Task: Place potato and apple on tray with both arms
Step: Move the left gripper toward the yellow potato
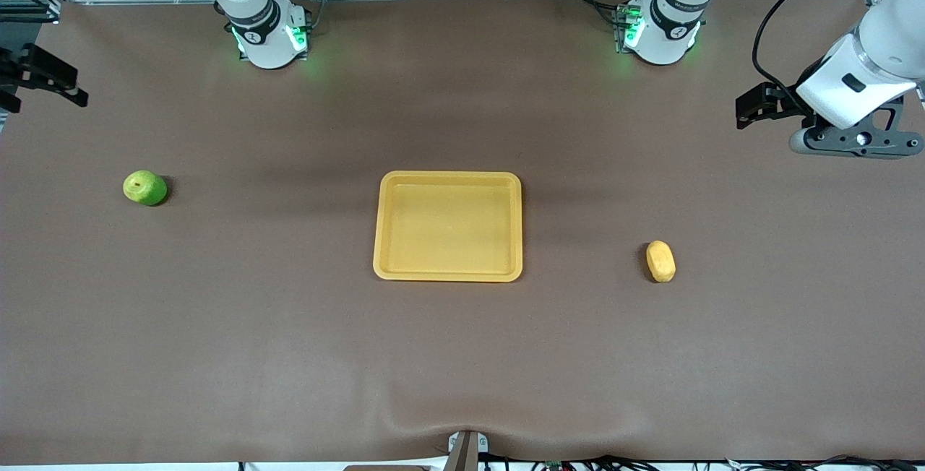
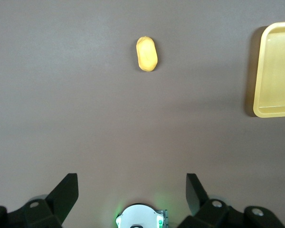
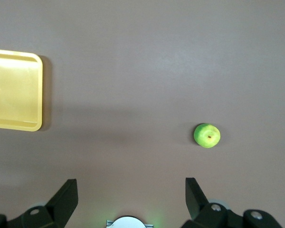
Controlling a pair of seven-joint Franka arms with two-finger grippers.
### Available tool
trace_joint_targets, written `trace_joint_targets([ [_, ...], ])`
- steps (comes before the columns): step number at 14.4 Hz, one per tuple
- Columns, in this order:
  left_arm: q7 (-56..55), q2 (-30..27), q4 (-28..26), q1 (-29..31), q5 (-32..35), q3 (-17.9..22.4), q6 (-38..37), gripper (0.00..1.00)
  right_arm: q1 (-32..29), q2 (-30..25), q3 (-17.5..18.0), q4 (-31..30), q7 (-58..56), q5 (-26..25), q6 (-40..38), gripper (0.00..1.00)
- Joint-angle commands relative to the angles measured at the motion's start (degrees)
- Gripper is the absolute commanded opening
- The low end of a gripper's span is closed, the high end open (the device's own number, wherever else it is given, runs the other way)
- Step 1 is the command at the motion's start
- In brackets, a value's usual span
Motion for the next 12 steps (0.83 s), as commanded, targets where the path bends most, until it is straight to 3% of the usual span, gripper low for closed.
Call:
trace_joint_targets([
  [1, 0.3, 0.1, 0.6, 0.2, -0.4, -0.2, 0.0, 1.00, -1.9, -0.5, 1.3, 0.4, 0.3, -0.1, -0.5, 1.00],
  [12, -0.3, 2.7, 2.2, -0.6, -0.6, -0.6, 0.0, 1.00, -1.8, -0.5, 1.0, 0.3, 0.4, -0.1, -0.7, 1.00],
])
